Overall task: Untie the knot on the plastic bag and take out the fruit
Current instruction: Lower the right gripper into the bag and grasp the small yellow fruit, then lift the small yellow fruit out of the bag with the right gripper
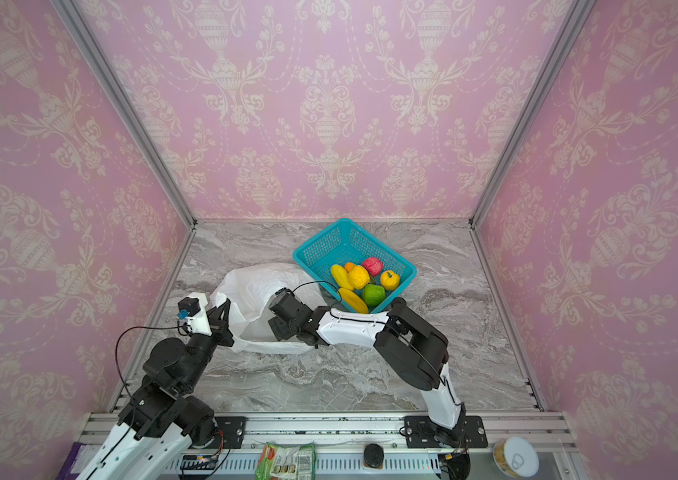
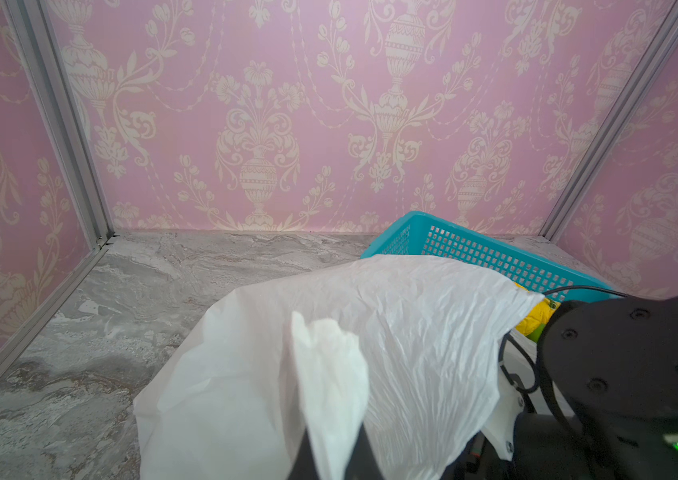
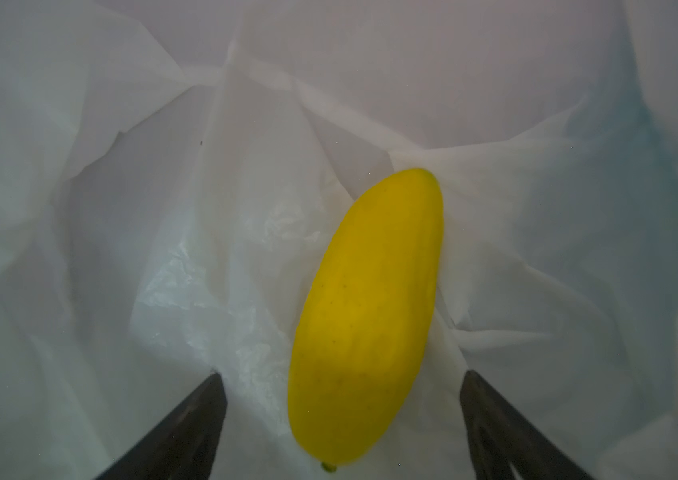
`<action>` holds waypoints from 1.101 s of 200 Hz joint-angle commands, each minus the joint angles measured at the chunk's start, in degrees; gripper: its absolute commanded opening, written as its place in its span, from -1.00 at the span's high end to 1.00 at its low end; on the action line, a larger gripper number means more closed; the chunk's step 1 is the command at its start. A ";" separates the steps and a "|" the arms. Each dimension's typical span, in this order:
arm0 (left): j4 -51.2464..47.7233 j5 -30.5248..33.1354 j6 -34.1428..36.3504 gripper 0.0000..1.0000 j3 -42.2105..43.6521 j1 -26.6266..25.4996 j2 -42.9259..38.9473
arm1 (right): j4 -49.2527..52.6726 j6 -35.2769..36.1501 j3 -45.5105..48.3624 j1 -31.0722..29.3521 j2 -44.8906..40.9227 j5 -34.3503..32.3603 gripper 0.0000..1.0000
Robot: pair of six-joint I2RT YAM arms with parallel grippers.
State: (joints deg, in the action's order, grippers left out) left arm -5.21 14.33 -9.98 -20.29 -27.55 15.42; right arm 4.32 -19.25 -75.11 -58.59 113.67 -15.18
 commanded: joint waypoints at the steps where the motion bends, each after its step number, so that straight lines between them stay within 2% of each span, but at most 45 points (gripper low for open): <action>1: 0.17 1.70 -0.50 1.00 2.00 -0.20 0.06 | -1.39 -1.50 1.20 -1.02 0.56 -0.26 -0.87; 30: 2.10 1.72 -1.87 1.00 4.84 -0.20 0.21 | -1.95 -2.70 0.02 -1.03 4.37 -0.73 -0.84; 68: 3.09 1.45 -3.73 1.00 7.08 -0.18 0.99 | -0.70 -3.69 -1.77 -1.50 6.08 -1.64 -0.36; 98: 6.21 2.05 -6.25 1.00 10.71 -0.26 2.74 | -2.05 -4.20 -0.27 -1.53 3.06 -1.01 -0.05; 128: 7.24 2.81 -6.20 1.00 10.89 -0.31 6.14 | -3.41 -4.31 1.25 -1.61 -1.74 0.57 0.19; 183: 12.12 3.65 -6.10 1.00 11.33 -0.46 13.10 | -8.38 -3.78 7.26 -1.55 -9.60 2.26 0.25; 206: 12.68 4.50 -5.72 1.00 11.25 -0.53 13.34 | -7.66 -2.12 7.25 -1.58 -10.36 4.52 0.33; 220: 12.39 5.05 -5.43 1.00 11.07 -0.49 12.31 | -8.16 -0.60 10.99 -1.60 -11.69 5.84 0.34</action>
State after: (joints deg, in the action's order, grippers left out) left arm 5.45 17.02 -15.14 -9.78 -27.62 28.91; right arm -3.53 -22.33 -68.38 -59.68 104.20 -12.08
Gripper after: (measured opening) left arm 0.046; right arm 0.339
